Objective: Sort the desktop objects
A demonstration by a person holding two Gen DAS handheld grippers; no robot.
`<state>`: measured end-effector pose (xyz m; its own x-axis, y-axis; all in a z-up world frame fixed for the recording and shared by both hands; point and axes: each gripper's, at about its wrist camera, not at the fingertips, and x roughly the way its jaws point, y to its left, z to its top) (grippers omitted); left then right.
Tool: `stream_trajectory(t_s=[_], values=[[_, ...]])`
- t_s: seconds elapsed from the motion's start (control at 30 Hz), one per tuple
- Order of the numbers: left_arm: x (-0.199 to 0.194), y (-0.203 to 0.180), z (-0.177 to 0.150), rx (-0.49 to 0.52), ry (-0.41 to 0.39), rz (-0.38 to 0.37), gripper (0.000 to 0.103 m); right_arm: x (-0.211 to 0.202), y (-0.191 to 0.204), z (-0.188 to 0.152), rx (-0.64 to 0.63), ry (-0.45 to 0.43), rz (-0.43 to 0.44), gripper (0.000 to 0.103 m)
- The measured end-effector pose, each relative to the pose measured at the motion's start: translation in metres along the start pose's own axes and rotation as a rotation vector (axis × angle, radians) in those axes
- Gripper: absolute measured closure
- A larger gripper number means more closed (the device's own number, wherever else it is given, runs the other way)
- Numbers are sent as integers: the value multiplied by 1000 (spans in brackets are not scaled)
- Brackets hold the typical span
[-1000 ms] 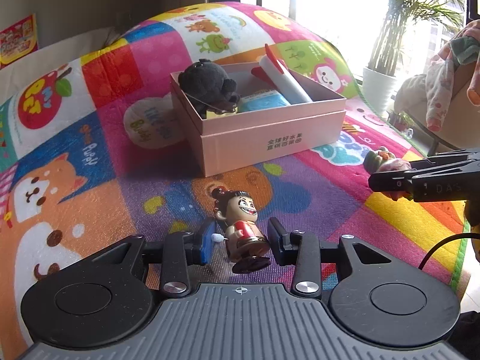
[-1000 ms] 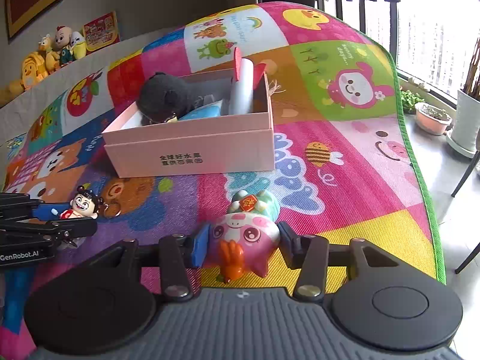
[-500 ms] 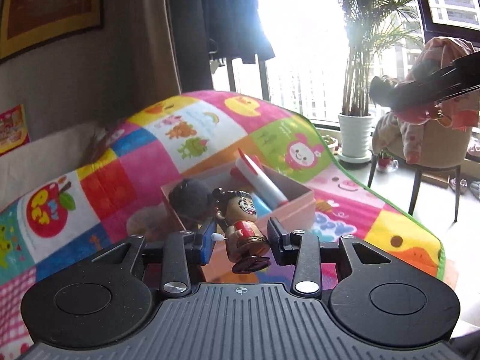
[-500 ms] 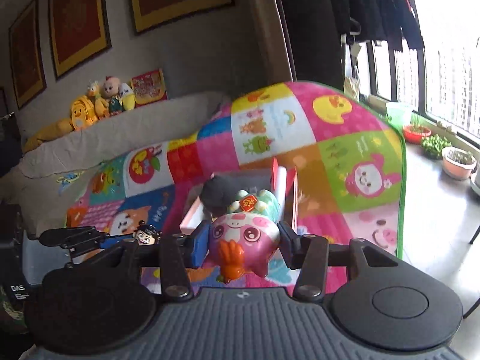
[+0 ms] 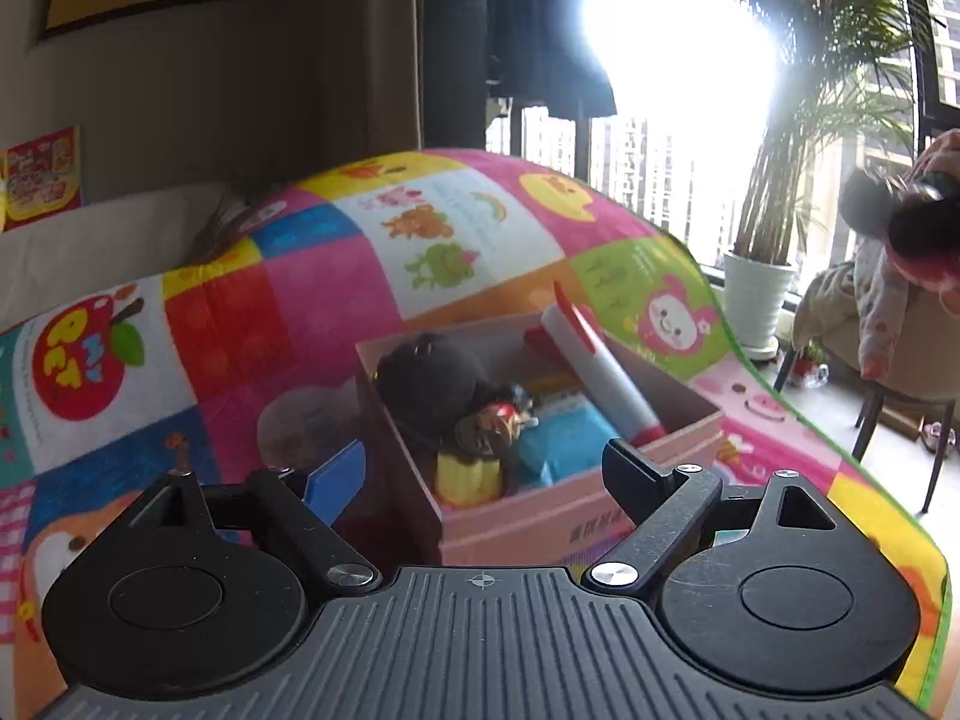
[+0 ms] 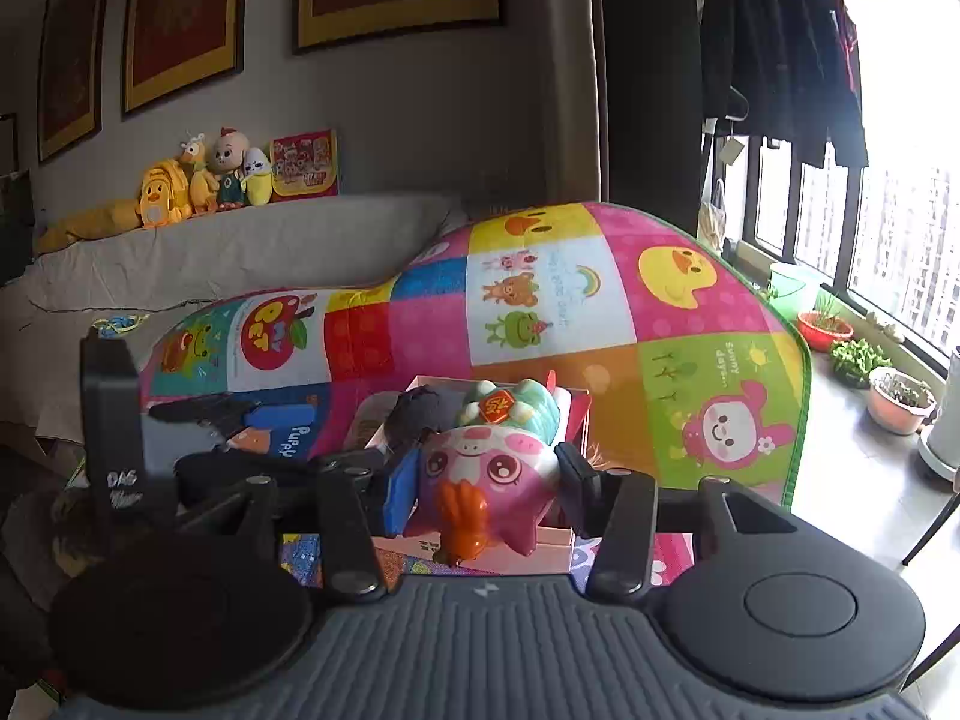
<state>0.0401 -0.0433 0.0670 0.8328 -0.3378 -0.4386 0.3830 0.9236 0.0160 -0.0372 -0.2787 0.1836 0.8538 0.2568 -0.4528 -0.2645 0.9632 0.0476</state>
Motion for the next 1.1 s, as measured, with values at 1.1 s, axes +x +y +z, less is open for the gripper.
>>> stream_trajectory(t_s=[1.1], values=[[-11,53,-55,-250,8,-94,3,266,13,11,263,469,5,78]])
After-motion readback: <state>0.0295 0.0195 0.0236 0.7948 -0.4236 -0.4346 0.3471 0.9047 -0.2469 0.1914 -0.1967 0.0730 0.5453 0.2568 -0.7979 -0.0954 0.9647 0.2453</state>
